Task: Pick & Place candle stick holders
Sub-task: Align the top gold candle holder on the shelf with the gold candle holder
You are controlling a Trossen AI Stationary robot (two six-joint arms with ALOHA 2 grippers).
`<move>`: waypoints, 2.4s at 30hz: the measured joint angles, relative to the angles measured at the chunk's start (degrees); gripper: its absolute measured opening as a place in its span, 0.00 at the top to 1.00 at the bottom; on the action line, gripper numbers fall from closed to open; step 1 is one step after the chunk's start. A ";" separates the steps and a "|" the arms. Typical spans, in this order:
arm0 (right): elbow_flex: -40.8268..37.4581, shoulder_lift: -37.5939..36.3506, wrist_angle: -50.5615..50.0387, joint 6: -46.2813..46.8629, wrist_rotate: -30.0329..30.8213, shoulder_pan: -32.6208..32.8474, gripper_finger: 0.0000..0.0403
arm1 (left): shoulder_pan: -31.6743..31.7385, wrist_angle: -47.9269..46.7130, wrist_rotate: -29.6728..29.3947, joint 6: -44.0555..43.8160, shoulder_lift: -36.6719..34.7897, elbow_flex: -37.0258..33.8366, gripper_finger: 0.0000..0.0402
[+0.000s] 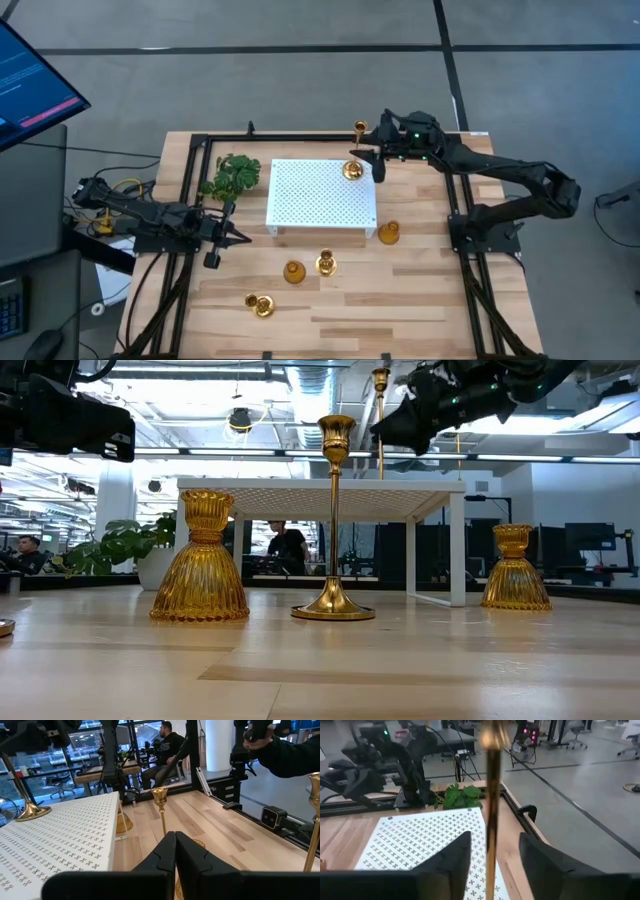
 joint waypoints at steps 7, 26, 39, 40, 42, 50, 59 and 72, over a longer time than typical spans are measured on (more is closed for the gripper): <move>-0.02 -8.25 -9.08 -0.17 0.01 0.00 0.46 | 0.00 0.00 0.00 0.00 0.00 0.00 0.98; -3.86 -29.01 -44.65 5.37 -0.17 14.13 0.59 | -0.01 -0.02 0.00 0.00 0.00 0.00 0.98; -22.12 -30.65 -21.57 22.02 2.38 33.64 0.72 | -0.01 -0.02 0.00 0.00 0.00 0.00 0.98; -23.04 -30.53 -19.66 22.59 4.07 35.12 0.72 | 0.01 -0.02 0.00 0.00 0.00 -0.02 0.98; -24.16 -30.04 -17.08 23.13 8.40 38.03 0.74 | -0.01 -0.02 0.00 0.00 0.00 0.00 0.98; -25.62 -24.56 -6.77 24.09 23.90 49.56 0.75 | 0.01 -0.02 0.00 0.00 0.00 0.00 0.98; -25.62 -12.63 6.78 26.72 35.57 58.43 0.75 | 0.00 -0.02 0.01 0.00 0.00 0.00 0.98; -25.62 8.41 31.21 31.57 43.60 62.06 0.75 | 0.01 -0.02 0.00 -0.02 -0.02 0.00 0.98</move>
